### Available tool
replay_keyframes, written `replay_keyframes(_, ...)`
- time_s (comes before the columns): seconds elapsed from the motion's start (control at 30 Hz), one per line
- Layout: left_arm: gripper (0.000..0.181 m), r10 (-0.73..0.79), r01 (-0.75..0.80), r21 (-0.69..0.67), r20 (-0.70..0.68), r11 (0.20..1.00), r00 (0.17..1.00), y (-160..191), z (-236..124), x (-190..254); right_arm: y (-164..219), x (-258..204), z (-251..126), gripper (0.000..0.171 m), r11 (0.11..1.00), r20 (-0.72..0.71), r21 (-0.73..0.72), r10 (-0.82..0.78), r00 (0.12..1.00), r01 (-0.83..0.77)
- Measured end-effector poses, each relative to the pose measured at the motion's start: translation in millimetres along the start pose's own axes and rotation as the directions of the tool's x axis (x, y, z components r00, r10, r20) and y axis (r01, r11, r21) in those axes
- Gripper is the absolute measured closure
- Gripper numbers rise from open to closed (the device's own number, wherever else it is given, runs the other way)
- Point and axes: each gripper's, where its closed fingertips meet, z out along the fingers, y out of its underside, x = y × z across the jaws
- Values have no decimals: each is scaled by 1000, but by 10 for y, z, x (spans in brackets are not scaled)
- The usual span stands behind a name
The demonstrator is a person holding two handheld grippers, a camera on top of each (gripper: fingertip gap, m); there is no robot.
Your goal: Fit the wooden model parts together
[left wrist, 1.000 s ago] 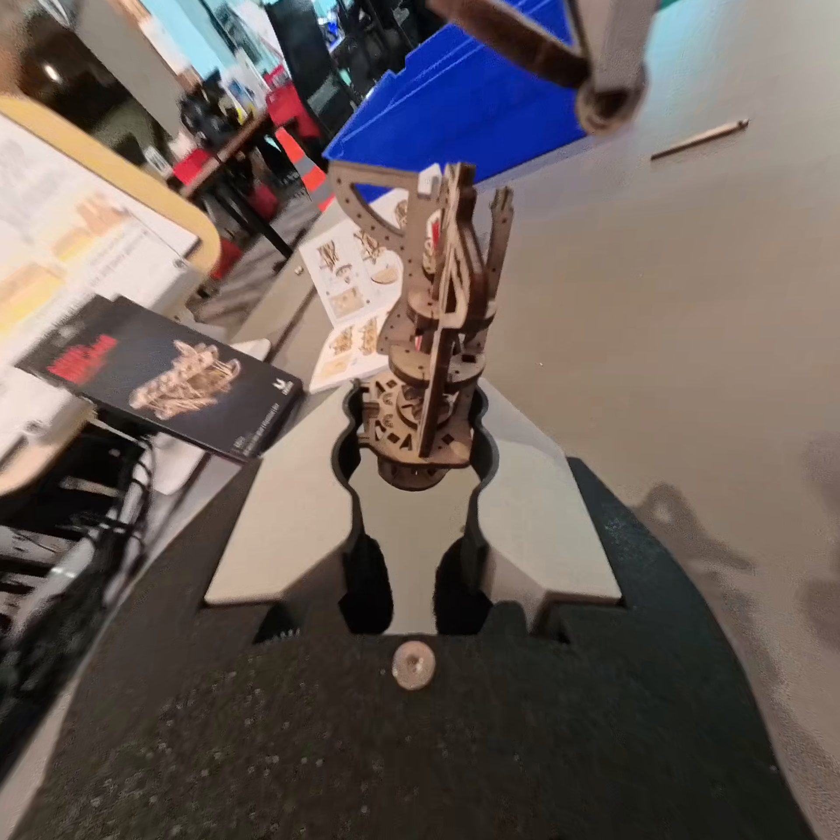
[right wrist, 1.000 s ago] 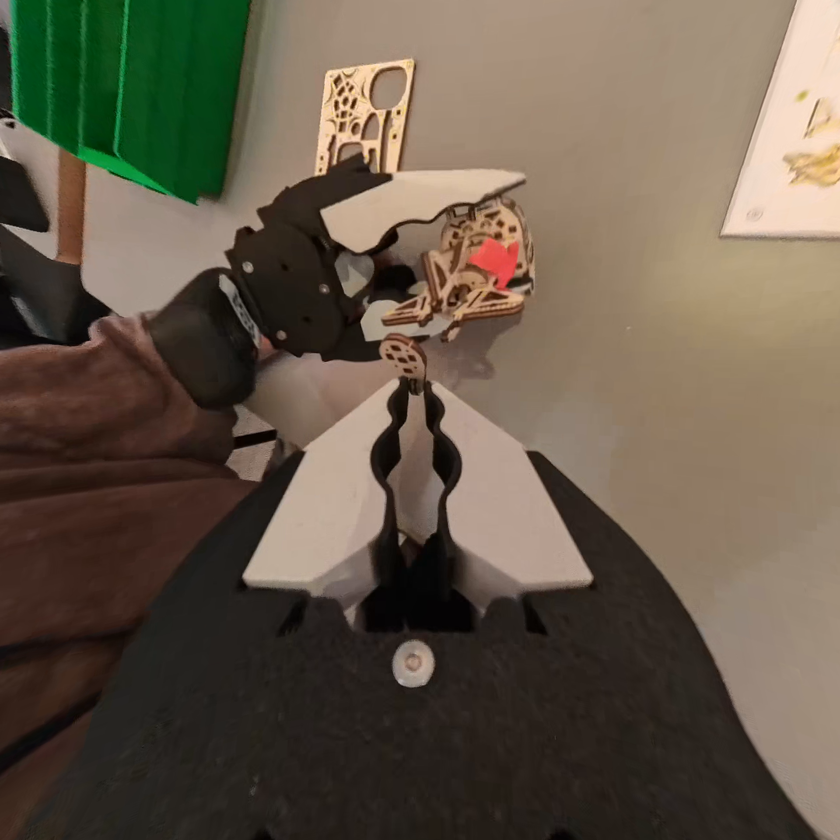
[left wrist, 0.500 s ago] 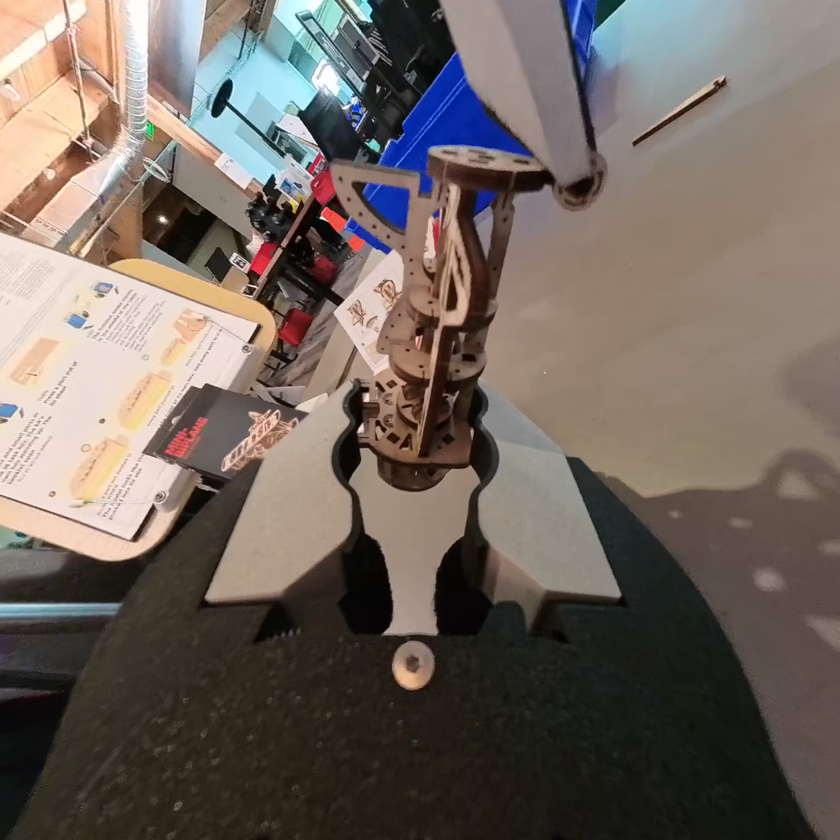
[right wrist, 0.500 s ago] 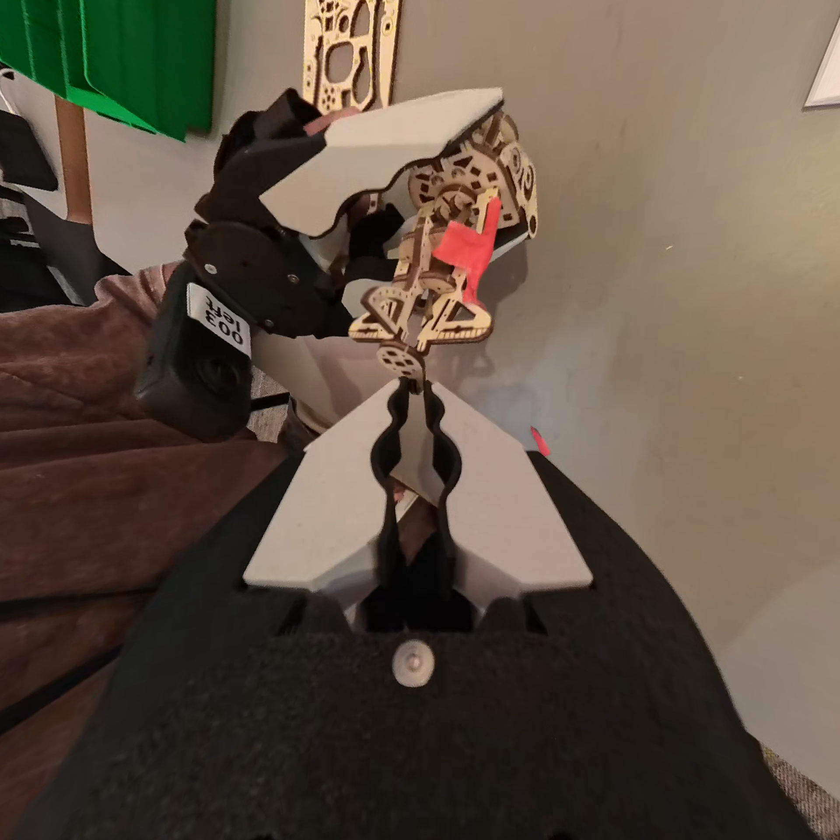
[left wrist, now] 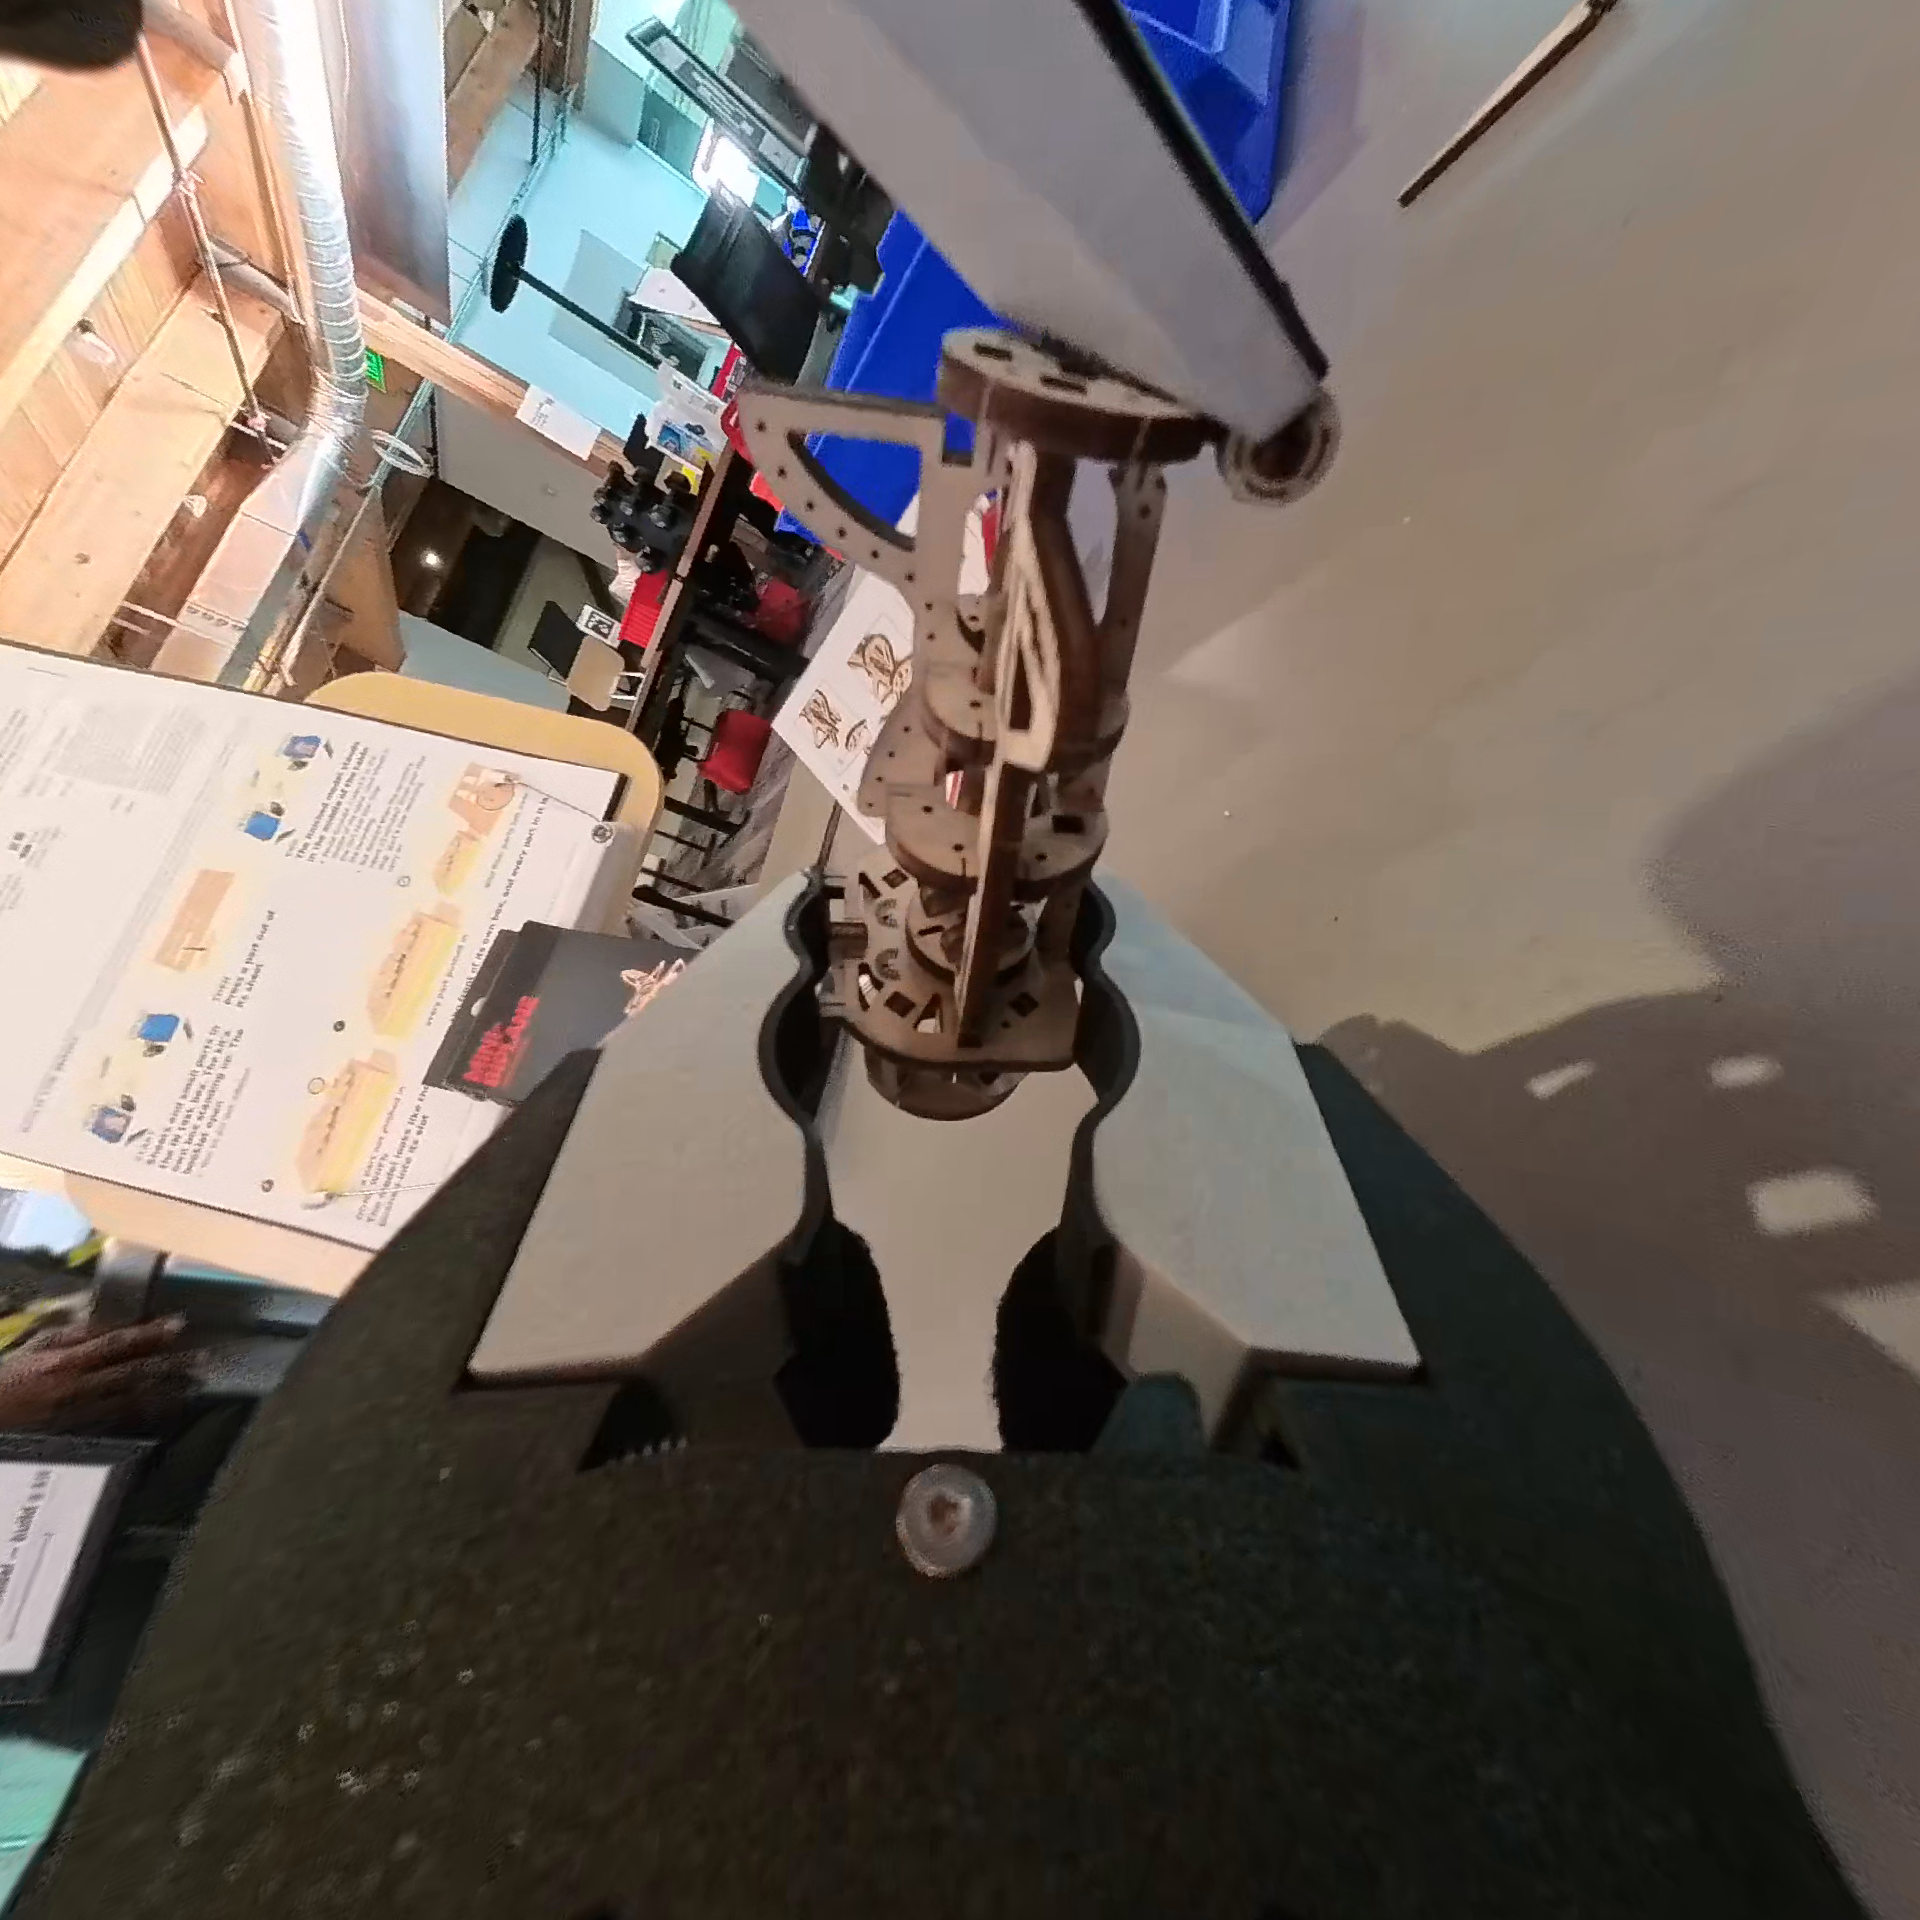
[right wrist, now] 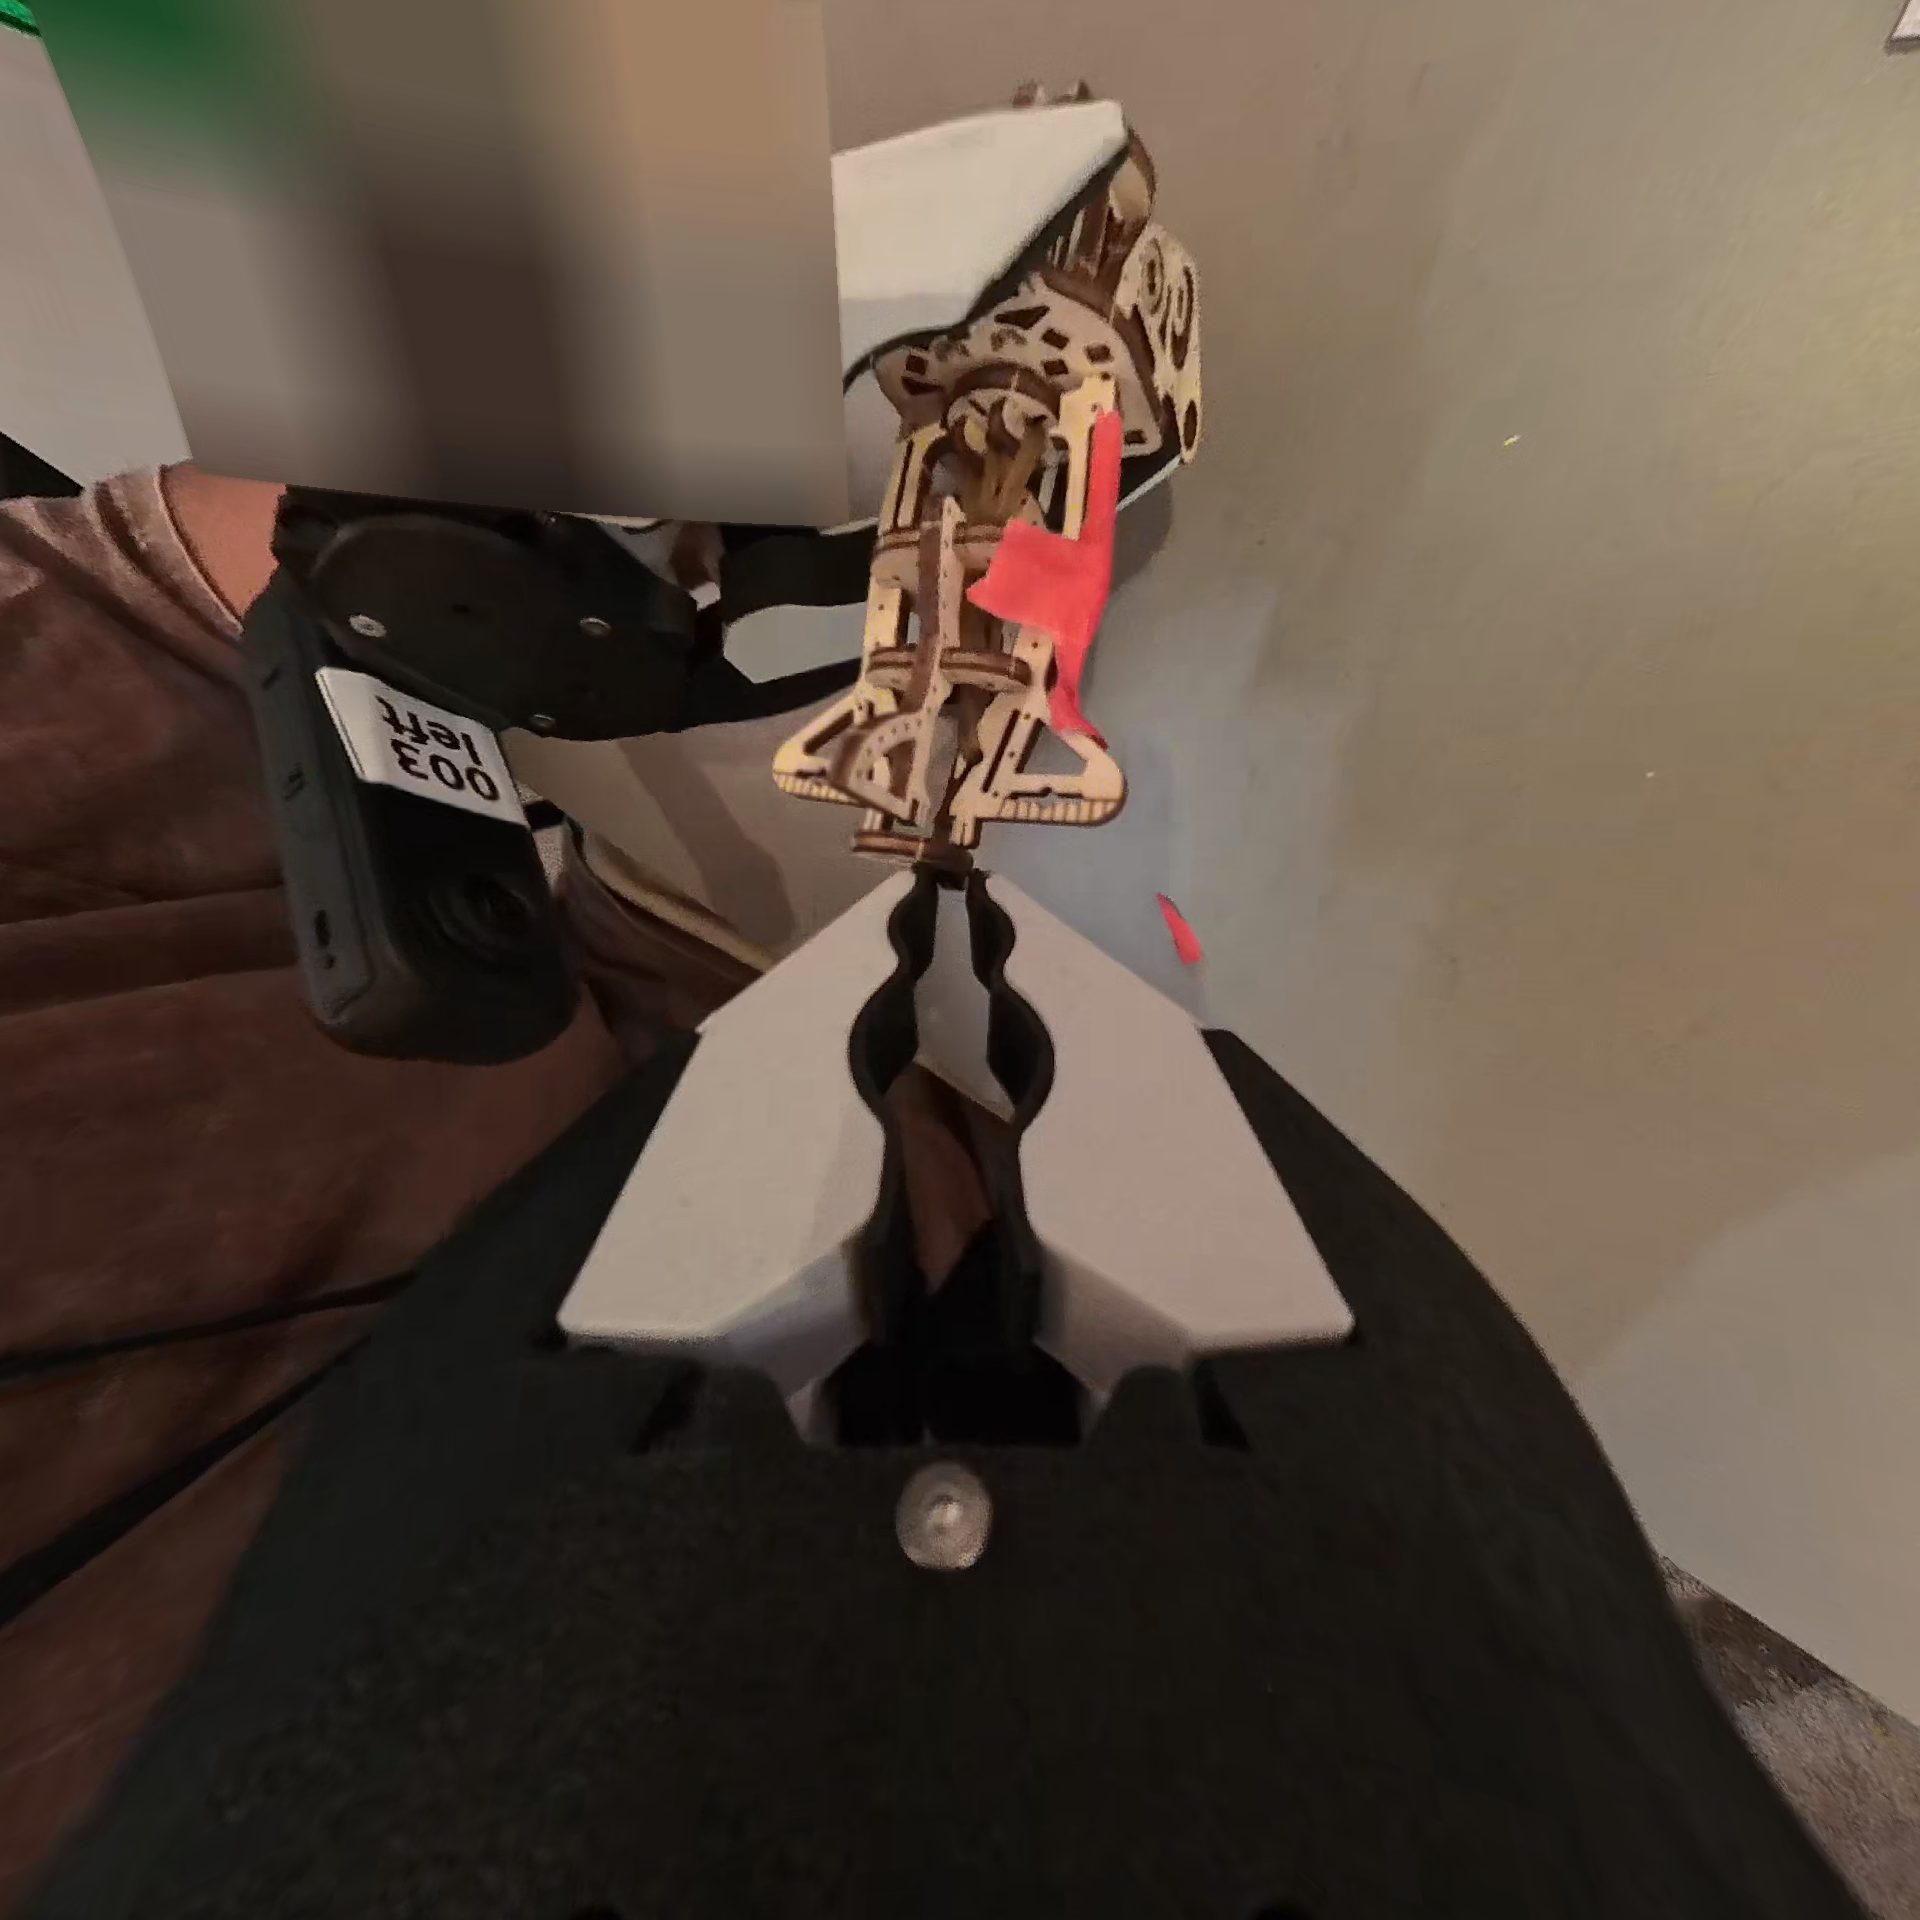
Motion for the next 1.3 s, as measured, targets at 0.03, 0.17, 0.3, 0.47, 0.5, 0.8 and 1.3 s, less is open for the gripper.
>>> replay_keyframes(0.03,138,14,-14,-4,4,1000,1000,1,-1,1,8,8,9,166,1000,-5,-10,-1,1000,1)
replay_keyframes(0.17,138,34,-34,-9,0,999,999,-7,1,31,41,23,25,166,999,6,-47,3,1000,-3)
replay_keyframes(0.3,138,-20,20,-2,-49,1000,999,-18,3,91,52,1,17,166,998,57,-62,30,998,-26)
replay_keyframes(0.47,138,-166,164,-20,-145,986,976,-75,-21,175,30,-77,-106,166,996,121,-57,74,990,-67)
replay_keyframes(0.5,138,-173,172,-20,-134,985,976,-107,-42,161,43,-112,-138,166,994,145,-73,92,985,-82)
replay_keyframes(0.8,138,-477,417,-241,-314,876,821,-343,-441,713,505,-266,-475,166,946,298,-321,144,944,-43)
replay_keyframes(1.3,137,-903,802,-419,-252,426,348,-36,-878,508,491,954,389,161,784,-7,-611,-144,989,110)
